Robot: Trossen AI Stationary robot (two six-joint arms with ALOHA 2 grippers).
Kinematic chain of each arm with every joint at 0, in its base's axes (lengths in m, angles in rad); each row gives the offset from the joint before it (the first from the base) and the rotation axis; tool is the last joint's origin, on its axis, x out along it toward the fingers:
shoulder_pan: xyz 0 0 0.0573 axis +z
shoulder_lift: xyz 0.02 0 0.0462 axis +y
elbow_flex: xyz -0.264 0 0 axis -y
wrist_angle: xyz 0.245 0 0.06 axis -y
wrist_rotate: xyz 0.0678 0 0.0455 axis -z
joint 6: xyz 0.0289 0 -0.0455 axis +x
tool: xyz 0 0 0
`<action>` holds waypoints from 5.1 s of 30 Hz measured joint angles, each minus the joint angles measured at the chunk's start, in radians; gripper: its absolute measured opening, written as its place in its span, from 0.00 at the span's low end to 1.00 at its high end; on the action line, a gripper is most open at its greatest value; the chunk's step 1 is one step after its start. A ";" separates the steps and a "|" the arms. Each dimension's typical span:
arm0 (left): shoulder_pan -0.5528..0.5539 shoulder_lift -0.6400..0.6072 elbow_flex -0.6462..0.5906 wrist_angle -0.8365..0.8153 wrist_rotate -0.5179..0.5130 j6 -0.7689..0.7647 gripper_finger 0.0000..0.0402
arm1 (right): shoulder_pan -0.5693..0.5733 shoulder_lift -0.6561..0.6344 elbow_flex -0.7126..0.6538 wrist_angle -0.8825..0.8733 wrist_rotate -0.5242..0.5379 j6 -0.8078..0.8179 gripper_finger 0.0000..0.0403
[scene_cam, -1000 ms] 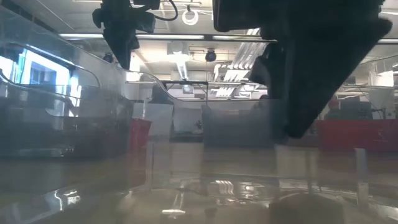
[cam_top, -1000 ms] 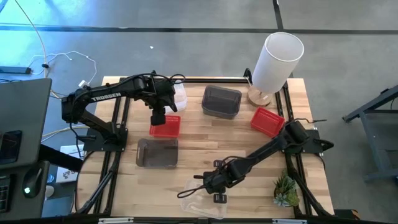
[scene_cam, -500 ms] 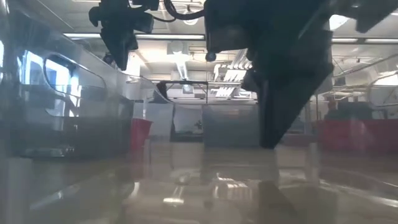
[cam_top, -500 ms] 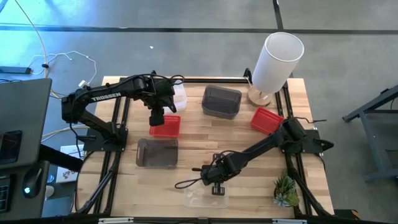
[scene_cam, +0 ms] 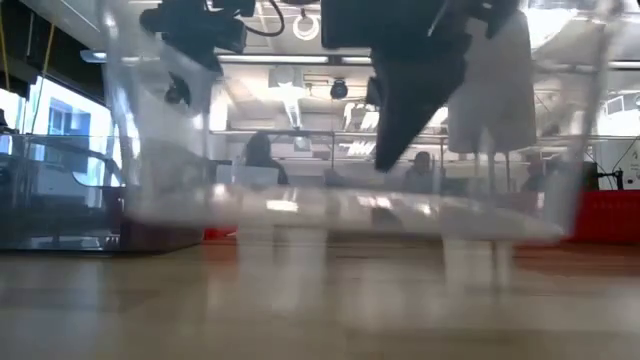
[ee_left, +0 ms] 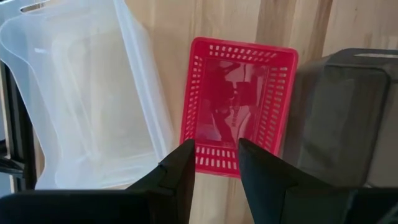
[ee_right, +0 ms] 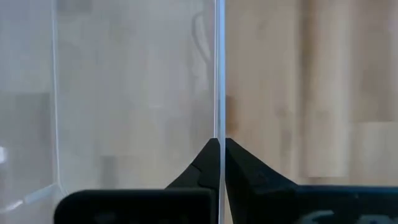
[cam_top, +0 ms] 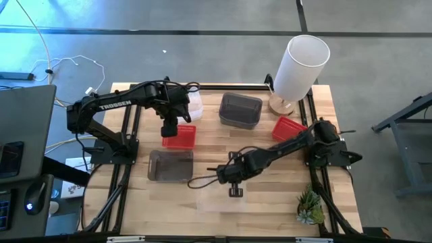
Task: Stack baskets by color
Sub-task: Stack the bottom transparent bin on the top transparent bin
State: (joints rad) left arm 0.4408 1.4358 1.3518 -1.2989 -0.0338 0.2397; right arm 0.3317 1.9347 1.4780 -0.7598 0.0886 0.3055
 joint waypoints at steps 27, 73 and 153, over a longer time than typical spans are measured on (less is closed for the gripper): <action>0.124 -0.215 0.000 0.028 0.102 -0.010 0.26 | -0.278 -0.126 0.000 -0.047 0.149 -0.322 0.00; 0.188 -0.198 0.000 0.485 -0.172 -0.282 0.26 | -0.613 -0.124 0.309 -0.071 0.503 -0.366 0.00; 0.109 -0.091 0.000 0.527 -0.351 -0.304 0.00 | -0.520 -0.123 0.309 0.026 0.457 -0.372 0.01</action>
State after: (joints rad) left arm 0.5495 1.3449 1.3521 -0.7714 -0.3851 -0.0644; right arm -0.1879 1.8118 1.7866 -0.7336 0.5456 -0.0663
